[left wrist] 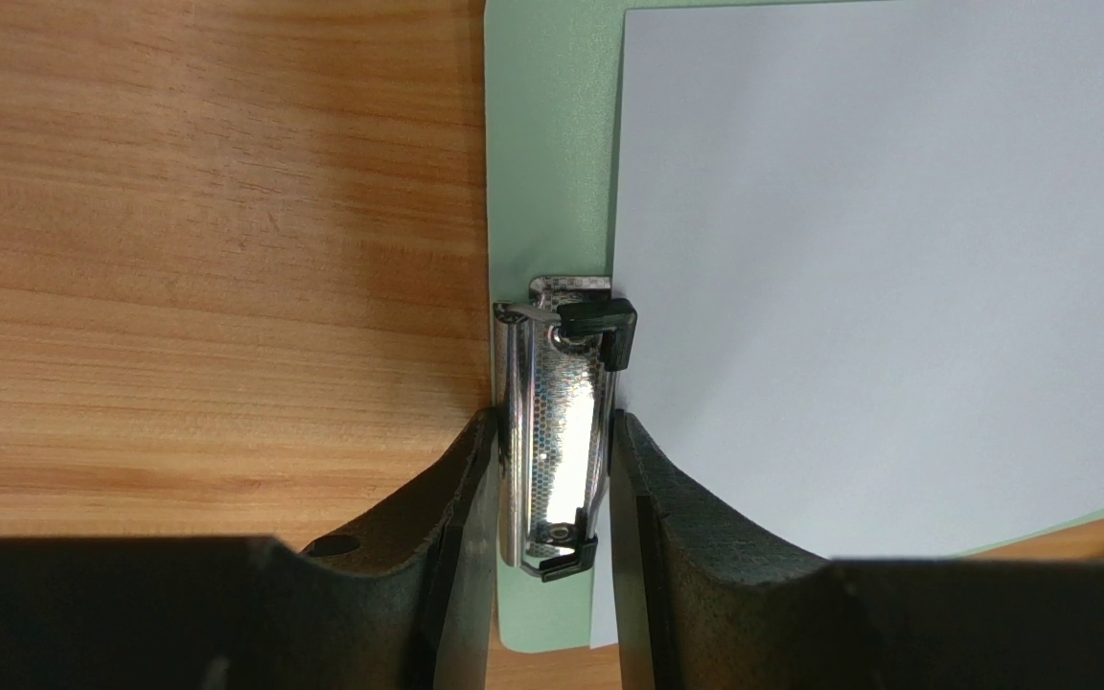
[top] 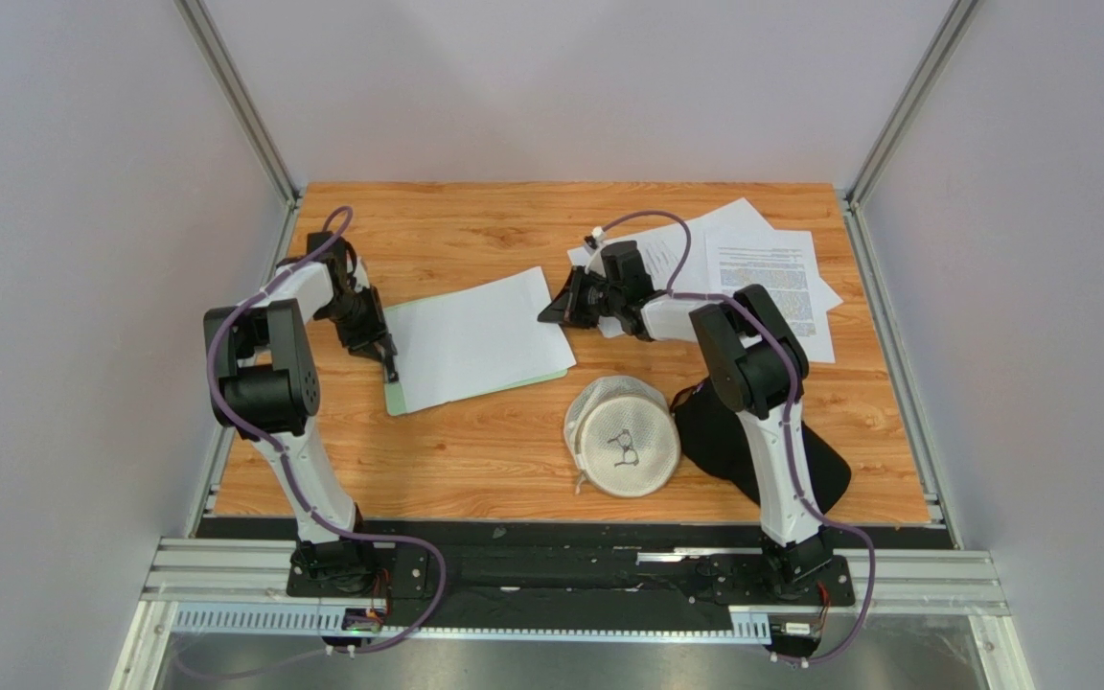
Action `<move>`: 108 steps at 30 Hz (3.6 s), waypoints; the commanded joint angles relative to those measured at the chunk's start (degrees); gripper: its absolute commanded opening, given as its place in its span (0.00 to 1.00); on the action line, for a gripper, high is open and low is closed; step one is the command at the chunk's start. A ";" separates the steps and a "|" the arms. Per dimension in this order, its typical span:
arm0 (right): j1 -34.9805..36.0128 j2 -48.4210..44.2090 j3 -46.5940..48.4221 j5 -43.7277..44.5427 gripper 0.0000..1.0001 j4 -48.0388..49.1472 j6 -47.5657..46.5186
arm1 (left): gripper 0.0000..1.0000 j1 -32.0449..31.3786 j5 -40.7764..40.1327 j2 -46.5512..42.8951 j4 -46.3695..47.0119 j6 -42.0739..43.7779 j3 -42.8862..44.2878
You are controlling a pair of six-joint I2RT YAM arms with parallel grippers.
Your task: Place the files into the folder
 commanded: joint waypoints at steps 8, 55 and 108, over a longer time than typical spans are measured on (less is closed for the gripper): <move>1.82 -0.31 -0.44 1.24 0.00 2.46 1.83 | 0.00 -0.21 1.57 -3.01 1.79 -0.86 -0.84; 4.55 -2.77 -4.65 7.56 0.00 2.11 8.61 | 0.00 -0.39 0.25 -3.09 1.88 -1.65 -0.84; -3.87 -19.55 12.22 39.74 0.83 -46.22 -19.08 | 0.88 -19.51 -3.28 -14.45 2.63 -4.19 7.68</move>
